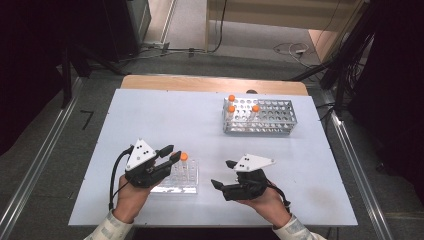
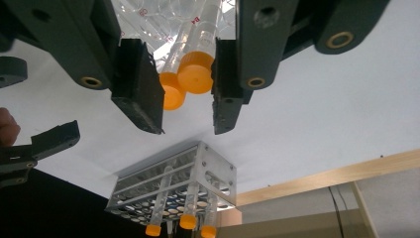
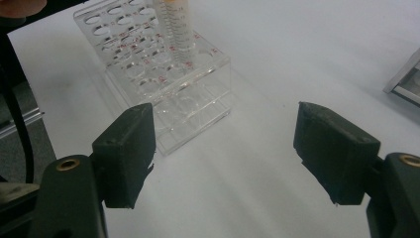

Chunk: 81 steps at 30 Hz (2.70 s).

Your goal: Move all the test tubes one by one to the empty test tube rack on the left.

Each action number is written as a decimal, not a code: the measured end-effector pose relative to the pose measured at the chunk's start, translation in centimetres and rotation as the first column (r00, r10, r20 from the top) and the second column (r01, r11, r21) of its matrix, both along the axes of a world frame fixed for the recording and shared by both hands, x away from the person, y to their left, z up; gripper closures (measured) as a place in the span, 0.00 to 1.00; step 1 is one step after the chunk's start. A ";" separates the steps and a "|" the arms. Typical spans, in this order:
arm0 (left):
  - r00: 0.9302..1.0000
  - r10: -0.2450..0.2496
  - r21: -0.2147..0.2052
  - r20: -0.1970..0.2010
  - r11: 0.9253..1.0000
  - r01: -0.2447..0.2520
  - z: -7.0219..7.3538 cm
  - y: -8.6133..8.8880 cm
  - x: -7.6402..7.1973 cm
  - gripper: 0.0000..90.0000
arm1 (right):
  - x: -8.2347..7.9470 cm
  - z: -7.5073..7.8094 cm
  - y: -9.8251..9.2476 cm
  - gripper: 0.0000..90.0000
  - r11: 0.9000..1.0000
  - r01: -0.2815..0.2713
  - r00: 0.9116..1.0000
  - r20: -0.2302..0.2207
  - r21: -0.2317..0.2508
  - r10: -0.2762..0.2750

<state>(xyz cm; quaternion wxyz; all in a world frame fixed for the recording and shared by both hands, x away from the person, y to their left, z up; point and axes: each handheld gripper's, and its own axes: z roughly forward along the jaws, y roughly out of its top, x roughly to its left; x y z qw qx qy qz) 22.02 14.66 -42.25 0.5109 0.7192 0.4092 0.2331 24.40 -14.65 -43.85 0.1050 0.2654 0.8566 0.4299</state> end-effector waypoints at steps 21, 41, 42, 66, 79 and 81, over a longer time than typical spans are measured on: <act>1.000 0.002 -0.080 -0.006 0.997 -0.002 0.7 0.3 -0.1 0.34 | 3.6 0.8 -3.4 0.28 0.963 0.266 0.961 0.074 0.039 -0.268; 1.000 0.021 -0.077 0.005 0.997 -0.020 0.7 0.6 0.2 0.34 | 9.2 1.2 -5.0 0.31 0.882 0.471 0.876 0.105 0.030 -0.471; 1.000 0.021 -0.077 0.005 0.997 -0.021 0.8 0.6 0.2 0.34 | 9.4 1.2 -5.0 0.31 0.880 0.474 0.874 0.109 0.028 -0.474; 0.999 0.031 -0.087 0.008 0.996 -0.031 0.9 1.1 0.2 0.34 | 14.9 0.2 -4.9 0.56 0.821 0.567 0.813 0.114 0.062 -0.571; 0.999 0.032 -0.090 0.010 0.995 -0.031 1.0 1.2 0.2 0.34 | 16.3 -0.7 -4.4 0.70 0.822 0.567 0.816 0.097 0.055 -0.569; 0.999 0.031 -0.089 0.009 0.996 -0.030 1.0 1.2 0.2 0.34 | 16.3 -0.8 -4.4 0.73 0.821 0.568 0.815 0.100 0.054 -0.571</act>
